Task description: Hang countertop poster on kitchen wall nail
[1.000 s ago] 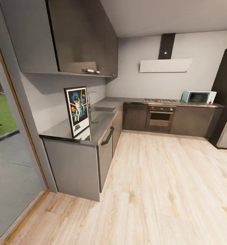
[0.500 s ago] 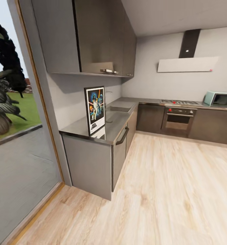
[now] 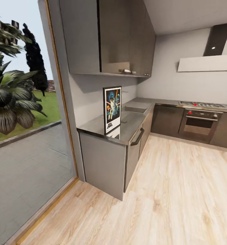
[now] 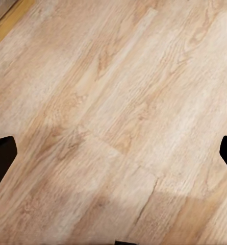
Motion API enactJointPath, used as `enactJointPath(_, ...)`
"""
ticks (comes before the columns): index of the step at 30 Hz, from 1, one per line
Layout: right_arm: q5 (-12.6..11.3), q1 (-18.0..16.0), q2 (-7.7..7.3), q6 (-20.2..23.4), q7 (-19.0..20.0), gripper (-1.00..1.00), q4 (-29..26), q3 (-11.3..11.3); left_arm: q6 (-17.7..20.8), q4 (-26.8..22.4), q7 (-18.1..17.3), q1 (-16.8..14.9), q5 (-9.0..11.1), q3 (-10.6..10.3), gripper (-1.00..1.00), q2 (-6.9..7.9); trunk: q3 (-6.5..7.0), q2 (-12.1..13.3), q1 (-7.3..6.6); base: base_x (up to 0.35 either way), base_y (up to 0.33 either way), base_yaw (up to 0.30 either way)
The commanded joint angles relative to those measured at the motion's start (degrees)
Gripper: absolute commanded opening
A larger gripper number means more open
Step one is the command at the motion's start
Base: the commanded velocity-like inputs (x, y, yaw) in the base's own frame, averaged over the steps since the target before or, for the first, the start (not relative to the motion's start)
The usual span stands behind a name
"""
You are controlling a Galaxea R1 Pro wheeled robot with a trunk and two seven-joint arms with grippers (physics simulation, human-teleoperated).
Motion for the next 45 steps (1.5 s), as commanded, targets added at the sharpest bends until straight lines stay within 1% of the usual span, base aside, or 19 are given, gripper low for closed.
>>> enactJointPath(1,-0.02,-0.02,-0.01,-0.1,-0.05,1.0,0.01,0.04,-0.06,-0.06,-0.02,0.01,0.0,0.33,1.0,-0.01,-0.05,-0.03,0.0,0.0,0.0,0.292)
enactJointPath(7,-0.02,-0.02,-0.01,-0.1,-0.05,1.0,0.01,0.04,-0.07,-0.06,-0.06,0.01,0.0,0.75,1.0,-0.01,-0.05,-0.03,0.0,0.0,0.0,0.292)
enactJointPath(19,-0.02,-0.02,-0.01,-0.1,-0.05,1.0,0.01,-0.02,0.01,-0.06,-0.06,0.01,0.0,0.83,1.0,-0.03,-0.05,-0.03,0.0,0.012,0.0,0.292)
enactJointPath(27,-0.03,-0.02,-0.01,-0.06,-0.05,1.0,0.01,-0.03,0.02,-0.06,-0.06,0.01,0.0,0.87,1.0,-0.01,-0.05,-0.03,0.0,0.262,0.0,0.289)
enactJointPath(33,-0.14,-0.01,-0.4,-0.18,0.03,1.0,1.05,-0.37,0.02,-0.06,-0.06,0.01,0.0,0.9,1.0,-0.01,-0.05,-0.03,0.0,0.331,0.0,0.071)
enactJointPath(35,-0.15,-0.02,-0.47,-1.51,0.03,1.0,2.16,-0.46,0.02,-0.06,-0.06,0.01,0.0,0.87,1.0,-0.01,-0.05,-0.03,0.0,0.336,0.0,0.015)
enactJointPath(36,-0.13,-0.02,-0.5,-3.88,0.05,1.0,2.88,-0.44,0.02,-0.06,-0.06,0.01,0.0,0.85,1.0,-0.01,-0.05,-0.03,0.0,0.336,0.0,0.007)
enactJointPath(38,-0.12,-0.02,-0.52,-5.37,0.08,1.0,3.28,-0.46,0.02,-0.06,-0.06,0.01,0.0,0.84,1.0,-0.01,-0.05,-0.03,0.0,0.336,0.0,0.004)
enactJointPath(45,-0.19,-0.02,-0.4,-7.04,0.16,1.0,3.38,-0.42,0.02,-0.06,-0.06,0.01,0.0,0.92,1.0,-0.01,-0.05,-0.03,0.0,0.337,0.0,0.001)
